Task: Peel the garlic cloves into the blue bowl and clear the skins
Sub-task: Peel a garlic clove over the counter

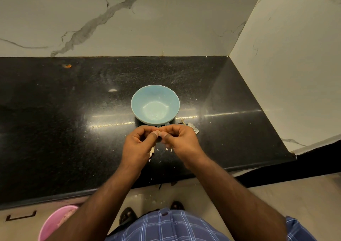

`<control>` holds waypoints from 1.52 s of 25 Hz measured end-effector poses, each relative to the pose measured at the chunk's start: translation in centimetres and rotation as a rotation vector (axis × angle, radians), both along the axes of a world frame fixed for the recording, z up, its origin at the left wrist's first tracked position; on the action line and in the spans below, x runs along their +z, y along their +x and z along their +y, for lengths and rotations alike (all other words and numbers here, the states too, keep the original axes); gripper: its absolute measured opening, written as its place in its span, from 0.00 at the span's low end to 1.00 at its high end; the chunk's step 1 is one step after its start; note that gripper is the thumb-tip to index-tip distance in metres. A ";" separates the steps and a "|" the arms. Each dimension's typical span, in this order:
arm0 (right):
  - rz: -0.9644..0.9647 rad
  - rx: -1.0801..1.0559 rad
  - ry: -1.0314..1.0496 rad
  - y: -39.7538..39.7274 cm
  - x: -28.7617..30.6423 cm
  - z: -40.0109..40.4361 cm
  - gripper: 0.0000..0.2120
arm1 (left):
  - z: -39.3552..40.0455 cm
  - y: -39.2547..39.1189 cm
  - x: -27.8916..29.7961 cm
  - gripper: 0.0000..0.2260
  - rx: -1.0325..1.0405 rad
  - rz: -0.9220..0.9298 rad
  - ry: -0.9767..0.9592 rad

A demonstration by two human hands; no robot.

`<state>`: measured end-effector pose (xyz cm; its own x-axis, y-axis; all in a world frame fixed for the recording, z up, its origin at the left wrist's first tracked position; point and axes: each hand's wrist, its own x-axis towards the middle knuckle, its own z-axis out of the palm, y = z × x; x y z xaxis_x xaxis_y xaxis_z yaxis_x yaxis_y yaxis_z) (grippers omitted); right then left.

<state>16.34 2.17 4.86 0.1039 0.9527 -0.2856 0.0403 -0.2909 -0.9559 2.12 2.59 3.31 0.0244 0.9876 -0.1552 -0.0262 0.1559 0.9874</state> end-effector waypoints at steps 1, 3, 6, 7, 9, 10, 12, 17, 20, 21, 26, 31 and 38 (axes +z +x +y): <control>-0.018 0.006 0.057 0.2 -0.1 -0.1 0.06 | 0.1 0.0 -0.1 0.04 -0.002 0.006 -0.011; -0.040 -0.001 0.115 0.4 0.0 0.0 0.08 | 0.1 0.0 -0.2 0.04 -0.016 -0.010 -0.037; -0.097 -0.026 0.092 0.8 -0.3 0.3 0.09 | 0.0 -0.2 -0.2 0.06 -0.065 -0.024 -0.025; -0.116 -0.029 0.076 0.8 -0.3 0.3 0.09 | 0.0 -0.2 -0.1 0.06 -0.084 -0.019 -0.008; -0.099 -0.021 0.062 1.0 -0.1 0.4 0.09 | -0.1 -0.2 0.0 0.07 -0.107 -0.009 0.030; -0.081 -0.016 0.059 1.0 0.1 0.4 0.09 | -0.1 -0.2 0.1 0.08 -0.111 0.005 0.045; -0.057 -0.009 0.060 1.0 0.5 0.5 0.10 | -0.1 -0.2 0.1 0.08 -0.106 0.022 0.060; 0.036 -0.002 0.054 1.1 0.8 0.7 0.10 | 0.0 -0.4 0.4 0.06 -0.064 -0.020 0.062; 0.052 0.013 0.066 1.2 1.0 0.6 0.11 | -0.1 -0.3 0.6 0.06 -0.044 -0.029 0.068; 0.053 0.014 0.069 1.2 1.0 0.6 0.11 | -0.1 -0.3 0.6 0.06 -0.037 -0.033 0.066; 0.018 0.012 0.070 1.2 0.9 0.5 0.13 | -0.1 -0.4 0.6 0.06 -0.034 -0.022 0.063; -0.004 0.022 0.067 1.2 1.3 0.4 0.15 | -0.4 -0.3 0.8 0.06 -0.059 0.014 0.073; 0.082 0.047 0.056 1.5 1.5 0.3 0.16 | -0.4 -0.6 1.2 0.07 -0.068 -0.004 0.065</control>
